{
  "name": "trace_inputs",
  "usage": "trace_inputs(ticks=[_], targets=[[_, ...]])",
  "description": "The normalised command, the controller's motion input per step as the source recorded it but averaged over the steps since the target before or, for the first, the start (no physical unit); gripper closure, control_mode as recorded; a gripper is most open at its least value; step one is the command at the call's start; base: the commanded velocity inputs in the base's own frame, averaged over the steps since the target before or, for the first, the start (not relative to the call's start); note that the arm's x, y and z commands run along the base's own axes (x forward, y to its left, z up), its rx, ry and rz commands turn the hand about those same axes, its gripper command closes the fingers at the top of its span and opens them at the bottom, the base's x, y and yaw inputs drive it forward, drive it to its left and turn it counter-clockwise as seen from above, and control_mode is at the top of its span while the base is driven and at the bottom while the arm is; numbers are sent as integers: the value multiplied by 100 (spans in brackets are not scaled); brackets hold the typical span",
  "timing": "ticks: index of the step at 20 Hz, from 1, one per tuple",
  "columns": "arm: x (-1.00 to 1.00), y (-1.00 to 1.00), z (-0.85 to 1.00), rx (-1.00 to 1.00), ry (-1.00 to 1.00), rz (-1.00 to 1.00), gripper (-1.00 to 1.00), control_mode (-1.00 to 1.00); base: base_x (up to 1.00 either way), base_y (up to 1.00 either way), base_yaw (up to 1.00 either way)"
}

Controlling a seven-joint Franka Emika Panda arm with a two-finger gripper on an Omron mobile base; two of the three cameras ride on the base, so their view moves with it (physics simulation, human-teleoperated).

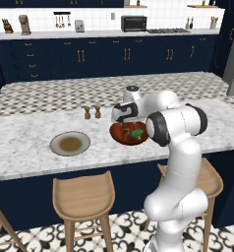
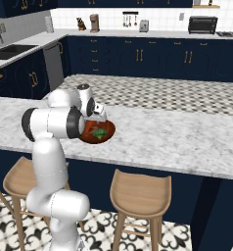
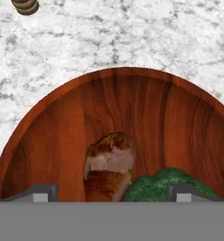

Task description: Pick the chicken drumstick and broccoli from their plates and place them in the bowl. Then put the bowl in the fridge.

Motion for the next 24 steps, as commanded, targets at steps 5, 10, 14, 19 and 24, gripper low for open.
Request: trace_inputs(ticks=[5, 10, 14, 19, 24], targets=[[-3, 0, 3, -1, 0, 0, -100, -100, 0, 0, 0], [-75, 1, 35, -7, -5, 25, -100, -100, 0, 0, 0], [-85, 14, 16, -16, 1, 29, -100, -100, 0, 0, 0], [-81, 0, -2, -13, 1, 31, -100, -100, 0, 0, 0], [2, 7, -8, -13, 7, 26, -100, -100, 0, 0, 0]])
